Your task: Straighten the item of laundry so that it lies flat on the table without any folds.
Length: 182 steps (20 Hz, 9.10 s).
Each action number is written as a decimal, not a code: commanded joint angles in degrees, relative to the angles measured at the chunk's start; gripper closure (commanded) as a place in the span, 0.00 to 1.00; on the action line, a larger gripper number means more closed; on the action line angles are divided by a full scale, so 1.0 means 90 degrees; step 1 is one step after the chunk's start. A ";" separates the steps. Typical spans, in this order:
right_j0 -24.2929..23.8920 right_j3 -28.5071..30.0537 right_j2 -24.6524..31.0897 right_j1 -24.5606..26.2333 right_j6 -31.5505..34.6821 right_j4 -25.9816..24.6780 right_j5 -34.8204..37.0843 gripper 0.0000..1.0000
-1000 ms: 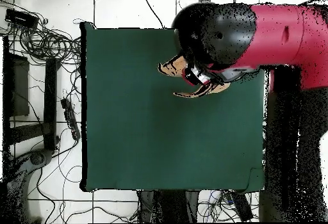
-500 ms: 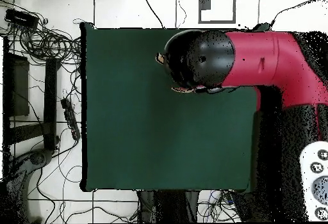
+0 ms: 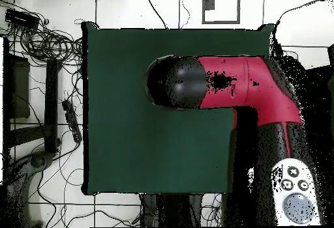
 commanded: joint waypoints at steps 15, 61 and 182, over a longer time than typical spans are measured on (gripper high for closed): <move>0.0709 0.1552 -0.0978 0.0030 0.2584 0.0700 -0.1041 1.00; 0.2639 0.2334 -0.2793 0.1009 0.4466 0.1436 -0.3446 1.00; 0.1538 -0.1383 -0.0727 0.4098 0.3153 0.1558 -0.2182 0.00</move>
